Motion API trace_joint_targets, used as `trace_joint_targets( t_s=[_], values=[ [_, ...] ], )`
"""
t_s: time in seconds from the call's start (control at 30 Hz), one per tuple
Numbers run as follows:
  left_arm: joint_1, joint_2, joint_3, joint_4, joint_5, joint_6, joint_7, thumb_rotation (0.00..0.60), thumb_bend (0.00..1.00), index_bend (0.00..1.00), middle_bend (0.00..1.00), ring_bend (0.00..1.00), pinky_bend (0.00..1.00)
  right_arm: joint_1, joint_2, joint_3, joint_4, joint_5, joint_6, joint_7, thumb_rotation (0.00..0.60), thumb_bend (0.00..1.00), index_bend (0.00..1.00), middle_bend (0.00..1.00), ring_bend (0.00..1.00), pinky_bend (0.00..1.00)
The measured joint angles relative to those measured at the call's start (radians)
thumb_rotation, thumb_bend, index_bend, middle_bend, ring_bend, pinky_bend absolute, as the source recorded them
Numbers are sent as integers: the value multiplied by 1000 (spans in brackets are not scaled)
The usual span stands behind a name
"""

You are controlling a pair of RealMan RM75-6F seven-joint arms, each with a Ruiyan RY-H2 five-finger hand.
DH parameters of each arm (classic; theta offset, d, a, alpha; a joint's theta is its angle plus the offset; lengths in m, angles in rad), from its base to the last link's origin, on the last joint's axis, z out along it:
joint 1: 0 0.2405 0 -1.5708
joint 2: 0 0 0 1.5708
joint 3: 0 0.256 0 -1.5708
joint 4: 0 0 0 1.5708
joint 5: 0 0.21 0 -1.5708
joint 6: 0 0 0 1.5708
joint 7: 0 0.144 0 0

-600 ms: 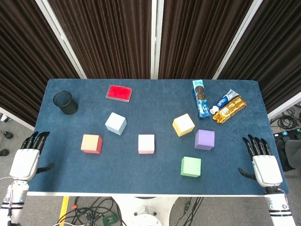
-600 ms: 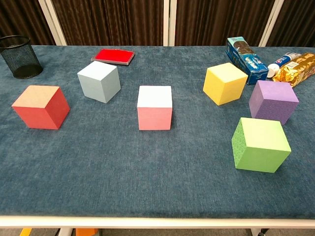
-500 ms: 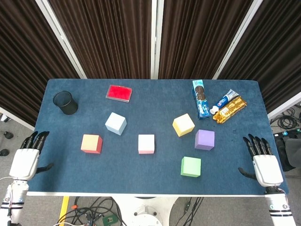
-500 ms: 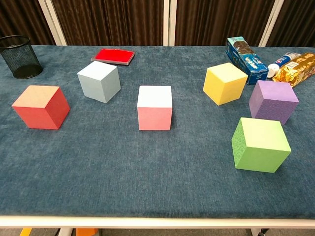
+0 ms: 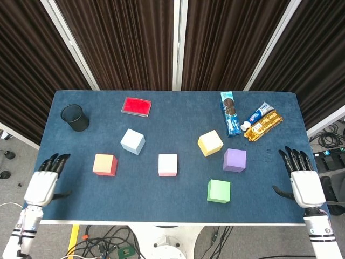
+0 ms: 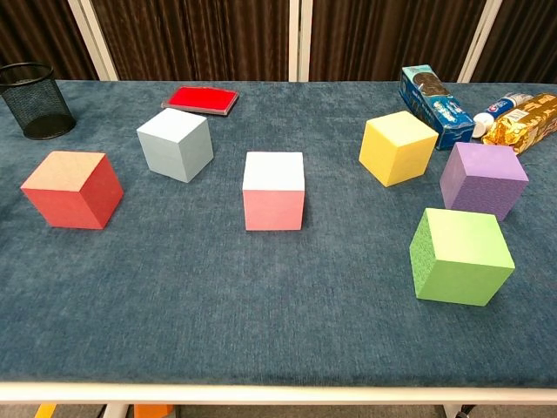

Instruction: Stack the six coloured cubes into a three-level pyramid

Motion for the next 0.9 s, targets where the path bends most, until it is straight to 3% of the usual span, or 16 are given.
trace_joint_targets(
  t_s=[0.27, 0.5, 0.67, 0.9],
  values=[
    [-85, -107, -7, 0, 1, -117, 24, 600, 0, 65, 110, 44, 160, 43, 13, 50, 3, 77, -59, 28, 600, 48, 0, 0, 0, 0],
    [-174, -194, -69, 74, -9, -170, 34, 600, 0, 65, 110, 43, 158, 59, 41, 64, -16, 77, -64, 40, 600, 48, 0, 0, 0, 0],
    [-195, -171, -80, 95, -36, -201, 15, 600, 0, 66, 110, 43, 158, 69, 66, 75, -26, 89, -70, 43, 600, 48, 0, 0, 0, 0],
    [-211, -135, -48, 107, -40, -243, -7, 600, 0, 66, 126, 44, 158, 78, 66, 76, -29, 98, -75, 36, 600, 48, 0, 0, 0, 0]
  ],
)
